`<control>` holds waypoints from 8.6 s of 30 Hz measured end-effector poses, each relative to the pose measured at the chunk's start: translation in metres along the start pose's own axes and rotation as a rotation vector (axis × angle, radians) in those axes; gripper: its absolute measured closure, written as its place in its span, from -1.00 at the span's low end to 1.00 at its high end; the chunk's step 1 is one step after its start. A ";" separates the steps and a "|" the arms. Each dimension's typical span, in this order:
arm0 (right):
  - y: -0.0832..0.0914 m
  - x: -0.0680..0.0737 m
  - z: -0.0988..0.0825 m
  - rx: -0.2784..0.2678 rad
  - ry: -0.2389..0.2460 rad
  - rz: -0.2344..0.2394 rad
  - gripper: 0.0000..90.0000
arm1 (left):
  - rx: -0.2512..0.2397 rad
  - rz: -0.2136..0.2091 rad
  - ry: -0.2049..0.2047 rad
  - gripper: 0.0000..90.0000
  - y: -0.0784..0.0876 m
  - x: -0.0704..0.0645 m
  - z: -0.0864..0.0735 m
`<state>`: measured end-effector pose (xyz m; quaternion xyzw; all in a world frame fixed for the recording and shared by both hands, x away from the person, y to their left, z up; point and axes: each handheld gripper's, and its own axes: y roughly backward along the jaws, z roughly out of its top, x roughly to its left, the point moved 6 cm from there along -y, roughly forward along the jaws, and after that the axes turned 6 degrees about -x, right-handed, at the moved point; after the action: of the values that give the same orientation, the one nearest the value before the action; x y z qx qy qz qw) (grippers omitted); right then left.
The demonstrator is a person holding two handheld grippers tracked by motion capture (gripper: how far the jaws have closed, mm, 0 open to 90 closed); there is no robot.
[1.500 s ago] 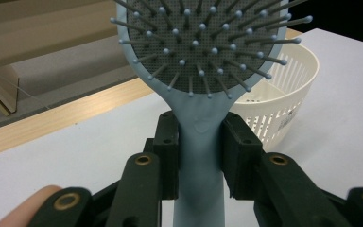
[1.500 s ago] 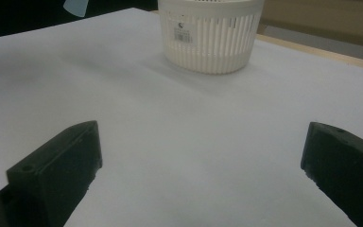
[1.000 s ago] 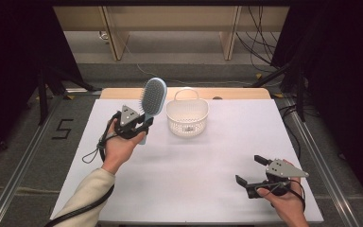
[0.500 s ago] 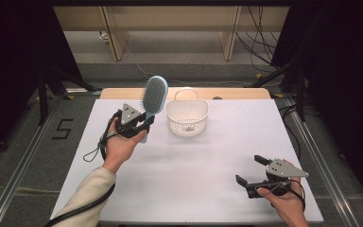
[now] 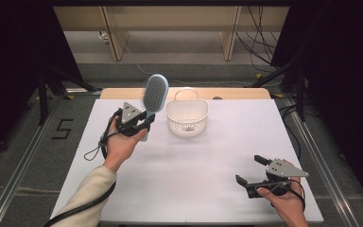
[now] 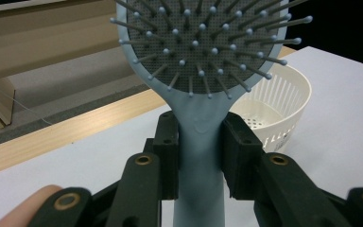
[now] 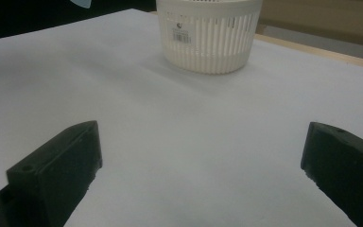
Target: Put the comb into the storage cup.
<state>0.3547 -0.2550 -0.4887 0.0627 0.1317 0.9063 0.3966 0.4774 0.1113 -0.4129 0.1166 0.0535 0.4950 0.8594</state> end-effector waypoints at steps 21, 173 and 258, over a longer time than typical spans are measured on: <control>0.000 0.000 0.000 0.000 0.000 -0.001 -0.99 | -0.022 -0.005 -0.004 0.55 -0.006 -0.002 0.010; 0.000 0.000 0.000 -0.006 0.000 -0.004 -1.00 | -0.036 -0.059 -0.061 0.55 -0.056 -0.033 0.053; 0.000 -0.001 0.000 -0.007 -0.001 -0.008 -1.00 | -0.051 -0.069 -0.098 0.55 -0.078 -0.038 0.072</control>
<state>0.3553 -0.2563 -0.4886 0.0614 0.1286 0.9051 0.4005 0.5382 0.0301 -0.3641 0.1167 0.0025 0.4601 0.8801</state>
